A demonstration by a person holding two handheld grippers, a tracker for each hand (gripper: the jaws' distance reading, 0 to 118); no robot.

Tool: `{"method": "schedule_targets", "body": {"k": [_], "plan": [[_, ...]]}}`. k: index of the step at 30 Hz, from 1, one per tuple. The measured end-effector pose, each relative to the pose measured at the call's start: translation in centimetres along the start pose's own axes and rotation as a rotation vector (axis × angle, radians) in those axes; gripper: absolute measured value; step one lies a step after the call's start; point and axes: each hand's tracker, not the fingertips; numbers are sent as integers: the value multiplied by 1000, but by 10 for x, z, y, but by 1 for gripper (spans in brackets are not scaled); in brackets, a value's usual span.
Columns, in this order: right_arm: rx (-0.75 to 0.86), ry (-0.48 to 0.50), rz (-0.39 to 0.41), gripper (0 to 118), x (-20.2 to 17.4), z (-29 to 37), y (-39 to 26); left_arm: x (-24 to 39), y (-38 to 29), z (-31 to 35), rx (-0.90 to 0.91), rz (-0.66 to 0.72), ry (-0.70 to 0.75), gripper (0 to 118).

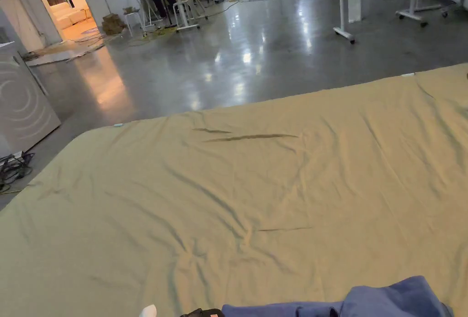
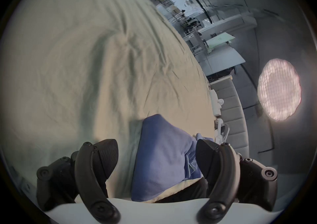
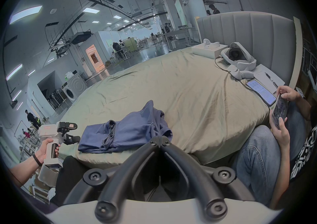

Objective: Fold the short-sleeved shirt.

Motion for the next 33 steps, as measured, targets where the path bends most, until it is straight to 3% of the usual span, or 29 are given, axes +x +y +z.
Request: {"method": "schedule_targets", "body": {"k": [5, 6, 8, 9, 12, 17, 21, 25, 33], "plan": [[-14, -14, 18, 0, -1, 2, -2, -11, -18, -39, -107, 97, -169, 92], [-17, -18, 21, 0, -1, 3, -2, -7, -21, -42, -78, 88, -137, 80], [-19, -23, 24, 0, 0, 4, -2, -4, -20, -49, -60, 69, -41, 18], [-19, -26, 24, 0, 0, 5, -2, -5, -22, -53, -60, 64, -5, 12], [-20, -36, 24, 0, 2, 7, -1, -6, -25, -50, -48, 141, -100, 11], [-19, -37, 11, 0, 4, 8, 0, -12, -13, -9, 15, 132, -133, 11], [-6, -24, 10, 0, 2, 6, 1, -8, 13, 58, 104, -22, -11, 11], [-15, 28, -43, 0, 2, -6, -3, 14, 21, 92, 168, -46, 37, 11], [-19, 27, 47, 0, -11, 5, -4, 102, -37, -20, -43, -262, -70, 11]]}}
